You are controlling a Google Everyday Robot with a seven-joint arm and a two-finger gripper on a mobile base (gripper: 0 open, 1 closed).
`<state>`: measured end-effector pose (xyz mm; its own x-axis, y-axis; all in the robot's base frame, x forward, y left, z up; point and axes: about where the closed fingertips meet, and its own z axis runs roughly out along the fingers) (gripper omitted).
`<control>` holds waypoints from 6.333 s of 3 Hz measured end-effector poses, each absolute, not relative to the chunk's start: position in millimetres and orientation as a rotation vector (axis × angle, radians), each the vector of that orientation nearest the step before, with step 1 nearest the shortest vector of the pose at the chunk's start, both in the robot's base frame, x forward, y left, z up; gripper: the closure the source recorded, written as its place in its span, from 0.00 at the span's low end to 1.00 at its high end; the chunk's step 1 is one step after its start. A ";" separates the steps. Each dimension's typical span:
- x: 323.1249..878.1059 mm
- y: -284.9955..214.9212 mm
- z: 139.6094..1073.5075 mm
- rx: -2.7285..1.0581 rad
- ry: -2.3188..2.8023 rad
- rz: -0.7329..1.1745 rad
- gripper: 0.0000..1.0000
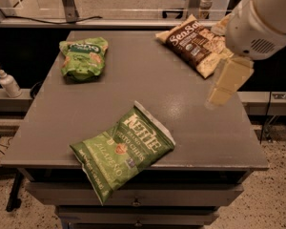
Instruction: Move green rice chip bag near brown chip bag
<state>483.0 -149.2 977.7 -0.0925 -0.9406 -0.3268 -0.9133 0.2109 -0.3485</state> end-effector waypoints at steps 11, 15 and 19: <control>649.7 175.7 936.6 -1.302 1.633 0.587 0.00; 685.5 162.0 877.5 -1.175 1.703 0.647 0.41; 669.3 135.5 863.1 -1.158 1.779 0.628 1.00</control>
Offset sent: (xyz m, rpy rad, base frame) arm 0.0245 0.0346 -0.0121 0.0873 -0.0157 0.0458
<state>669.3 135.5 863.1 -0.1615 -0.4453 -0.8807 -0.8994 0.4336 -0.0543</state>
